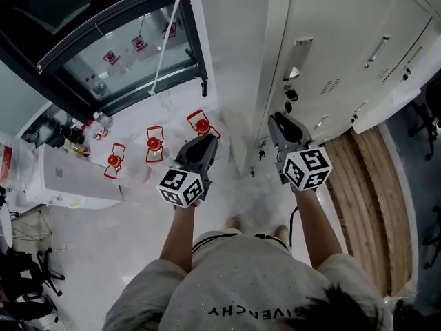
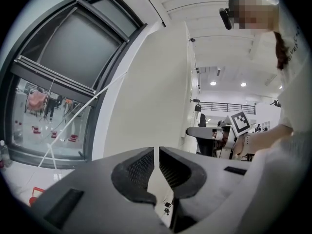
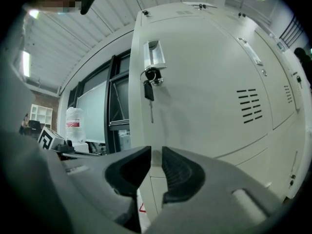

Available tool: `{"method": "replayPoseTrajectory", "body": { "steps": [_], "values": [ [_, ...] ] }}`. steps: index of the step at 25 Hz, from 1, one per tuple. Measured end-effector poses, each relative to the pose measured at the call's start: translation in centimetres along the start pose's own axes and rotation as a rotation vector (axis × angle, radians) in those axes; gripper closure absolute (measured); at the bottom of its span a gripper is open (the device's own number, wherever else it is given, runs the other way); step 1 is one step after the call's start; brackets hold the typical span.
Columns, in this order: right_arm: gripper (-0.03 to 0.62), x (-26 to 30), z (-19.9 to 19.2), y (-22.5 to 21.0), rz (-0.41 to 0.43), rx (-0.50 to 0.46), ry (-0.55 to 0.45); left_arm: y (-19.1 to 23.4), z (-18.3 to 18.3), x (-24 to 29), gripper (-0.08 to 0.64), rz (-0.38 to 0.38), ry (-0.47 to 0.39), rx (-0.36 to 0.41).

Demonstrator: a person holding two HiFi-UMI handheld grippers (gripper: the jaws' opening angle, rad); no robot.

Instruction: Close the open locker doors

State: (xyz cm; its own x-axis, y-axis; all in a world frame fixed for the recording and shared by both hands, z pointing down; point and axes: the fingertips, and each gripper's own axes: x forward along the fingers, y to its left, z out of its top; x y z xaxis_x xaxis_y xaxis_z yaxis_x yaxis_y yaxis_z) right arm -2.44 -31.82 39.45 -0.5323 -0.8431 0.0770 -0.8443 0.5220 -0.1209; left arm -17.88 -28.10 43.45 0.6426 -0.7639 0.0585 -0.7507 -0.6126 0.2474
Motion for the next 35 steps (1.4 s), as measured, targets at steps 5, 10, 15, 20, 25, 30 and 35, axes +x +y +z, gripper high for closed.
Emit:
{"method": "replayPoseTrajectory", "body": {
  "steps": [5, 10, 15, 20, 25, 30, 35],
  "values": [
    [0.529, 0.4, -0.3, -0.3, -0.014, 0.001, 0.002, 0.5, -0.3, 0.1, 0.531, -0.004, -0.001, -0.008],
    [0.539, 0.6, -0.5, -0.5, -0.042, 0.003, -0.003, 1.0, -0.5, 0.0, 0.531, -0.01, 0.0, -0.01],
    [0.543, 0.6, -0.5, -0.6, -0.063, 0.007, -0.008, 0.9, -0.8, -0.3, 0.531, -0.025, 0.012, -0.004],
    [0.543, 0.4, -0.5, -0.6, -0.082, 0.004, -0.007, 1.0, -0.6, -0.5, 0.531, -0.037, 0.008, -0.004],
    [0.561, -1.4, -1.0, -1.2, -0.123, -0.002, 0.0, 0.0, -0.8, 0.0, 0.531, -0.073, 0.006, -0.004],
    [0.594, -4.2, -1.0, -2.4, -0.17, -0.016, -0.003, -1.7, -0.6, 0.8, 0.531, -0.11, 0.009, 0.021],
    [0.594, -7.4, -0.8, -3.1, -0.188, -0.056, -0.024, -3.2, -0.1, 0.7, 0.531, -0.117, -0.011, 0.039]
  ]
}}
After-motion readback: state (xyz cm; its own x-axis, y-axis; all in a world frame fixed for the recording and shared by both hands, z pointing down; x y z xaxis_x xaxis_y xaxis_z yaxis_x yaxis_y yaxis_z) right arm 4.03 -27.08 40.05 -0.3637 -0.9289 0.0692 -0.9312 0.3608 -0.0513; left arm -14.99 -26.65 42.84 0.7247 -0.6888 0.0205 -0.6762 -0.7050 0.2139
